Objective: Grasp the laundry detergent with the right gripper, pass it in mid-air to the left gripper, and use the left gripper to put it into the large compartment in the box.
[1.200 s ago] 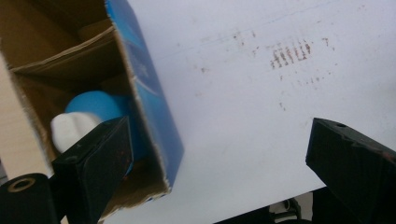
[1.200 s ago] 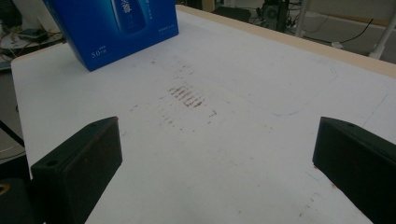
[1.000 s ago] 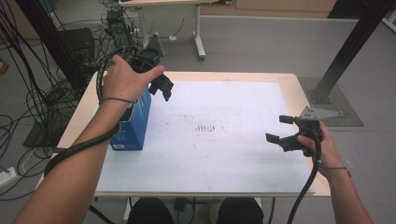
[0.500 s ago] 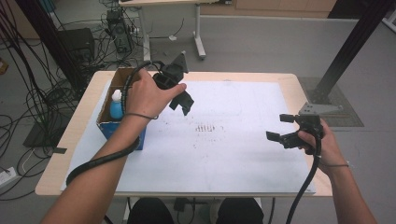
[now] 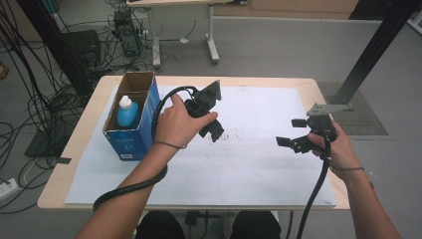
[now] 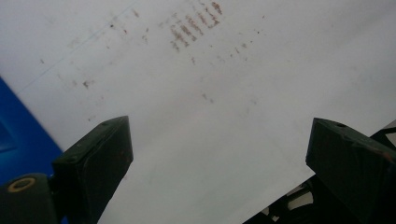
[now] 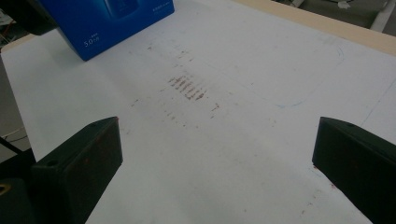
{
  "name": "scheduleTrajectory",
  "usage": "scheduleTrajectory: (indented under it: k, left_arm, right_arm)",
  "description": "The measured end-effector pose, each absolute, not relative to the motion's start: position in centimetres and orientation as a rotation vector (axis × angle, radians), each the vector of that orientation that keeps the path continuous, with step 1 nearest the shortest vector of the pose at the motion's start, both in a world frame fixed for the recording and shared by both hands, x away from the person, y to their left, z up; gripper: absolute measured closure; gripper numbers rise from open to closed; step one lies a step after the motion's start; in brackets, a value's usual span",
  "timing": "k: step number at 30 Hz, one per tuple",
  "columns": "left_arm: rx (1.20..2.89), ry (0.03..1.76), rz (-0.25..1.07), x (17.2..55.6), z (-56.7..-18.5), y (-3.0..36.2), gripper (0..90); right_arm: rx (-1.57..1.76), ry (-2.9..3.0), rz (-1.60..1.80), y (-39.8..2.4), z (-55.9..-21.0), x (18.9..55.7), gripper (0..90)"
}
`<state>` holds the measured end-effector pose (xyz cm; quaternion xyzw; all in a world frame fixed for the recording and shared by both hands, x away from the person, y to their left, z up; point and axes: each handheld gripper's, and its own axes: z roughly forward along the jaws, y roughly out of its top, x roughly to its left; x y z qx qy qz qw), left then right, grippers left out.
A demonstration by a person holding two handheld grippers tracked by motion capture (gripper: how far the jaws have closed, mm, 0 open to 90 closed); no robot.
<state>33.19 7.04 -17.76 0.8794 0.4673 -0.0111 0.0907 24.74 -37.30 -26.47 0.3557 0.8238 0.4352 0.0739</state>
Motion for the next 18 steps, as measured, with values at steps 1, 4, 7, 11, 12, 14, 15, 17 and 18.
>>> scheduleTrajectory:
  k: [1, 4, 7, 11, 12, 14, 15, 17, 18]
  left_arm:
    - [2.614, 1.381, -0.047, 33.2, -18.0, 7.0, 7.8]
    - [2.618, 1.383, -0.036, 33.1, -18.5, 6.7, 7.7]
    - [2.618, 1.377, -0.039, 33.0, -19.2, 6.5, 7.8]
    - [2.627, 1.381, -0.057, 33.0, -20.6, 6.1, 7.8]
    - [2.627, 1.382, -0.058, 33.0, -20.8, 6.0, 7.8]
    - [2.65, 1.385, -0.049, 33.0, -21.3, 5.6, 7.8]
    - [2.638, 1.391, -0.053, 32.9, -21.6, 5.6, 7.9]
    - [2.645, 1.388, -0.063, 33.0, -22.0, 5.6, 7.8]
    - [2.641, 1.392, -0.062, 32.9, -22.1, 5.6, 7.8]
  right_arm:
    - [1.072, 2.477, 1.294, -37.1, -26.4, 24.9, 1.8]
    - [1.078, 2.486, 1.276, -36.7, -26.2, 25.2, 1.9]
    - [1.088, 2.504, 1.255, -36.1, -25.9, 25.8, 1.9]
    - [1.085, 2.516, 1.238, -35.5, -25.7, 26.2, 2.0]
    - [1.084, 2.519, 1.238, -35.4, -25.7, 26.3, 2.0]
    - [1.083, 2.523, 1.231, -35.1, -25.6, 26.4, 2.1]
    - [1.079, 2.526, 1.229, -35.1, -25.6, 26.5, 2.2]
    - [1.08, 2.53, 1.224, -34.9, -25.6, 26.5, 2.2]
    - [1.083, 2.529, 1.225, -34.9, -25.6, 26.5, 2.2]
